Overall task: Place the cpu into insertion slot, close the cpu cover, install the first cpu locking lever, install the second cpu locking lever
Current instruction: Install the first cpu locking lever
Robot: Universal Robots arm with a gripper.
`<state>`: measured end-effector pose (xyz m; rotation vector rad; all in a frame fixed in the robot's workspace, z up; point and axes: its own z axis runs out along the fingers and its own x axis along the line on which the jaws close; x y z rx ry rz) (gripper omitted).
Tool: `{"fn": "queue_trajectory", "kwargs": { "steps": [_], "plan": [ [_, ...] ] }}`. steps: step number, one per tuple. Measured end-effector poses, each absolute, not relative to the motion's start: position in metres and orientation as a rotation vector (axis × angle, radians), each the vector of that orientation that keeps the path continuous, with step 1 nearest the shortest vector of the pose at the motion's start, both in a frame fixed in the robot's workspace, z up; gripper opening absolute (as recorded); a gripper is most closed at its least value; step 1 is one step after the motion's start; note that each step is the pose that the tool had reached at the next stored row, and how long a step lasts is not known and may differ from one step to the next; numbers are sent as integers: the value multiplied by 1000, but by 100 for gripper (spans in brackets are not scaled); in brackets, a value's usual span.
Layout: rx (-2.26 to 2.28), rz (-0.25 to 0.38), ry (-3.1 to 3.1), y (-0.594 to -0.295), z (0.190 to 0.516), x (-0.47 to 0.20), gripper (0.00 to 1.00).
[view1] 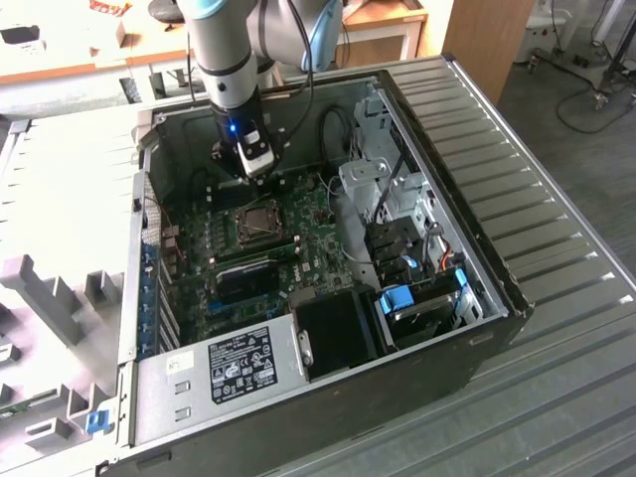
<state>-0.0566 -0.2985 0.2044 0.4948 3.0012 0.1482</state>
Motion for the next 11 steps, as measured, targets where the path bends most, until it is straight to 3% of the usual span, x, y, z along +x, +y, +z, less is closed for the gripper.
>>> {"fn": "queue_trajectory", "kwargs": {
  "steps": [11],
  "plan": [
    [490, 132, 3001, -298, 199, -54, 10]
  ]
}}
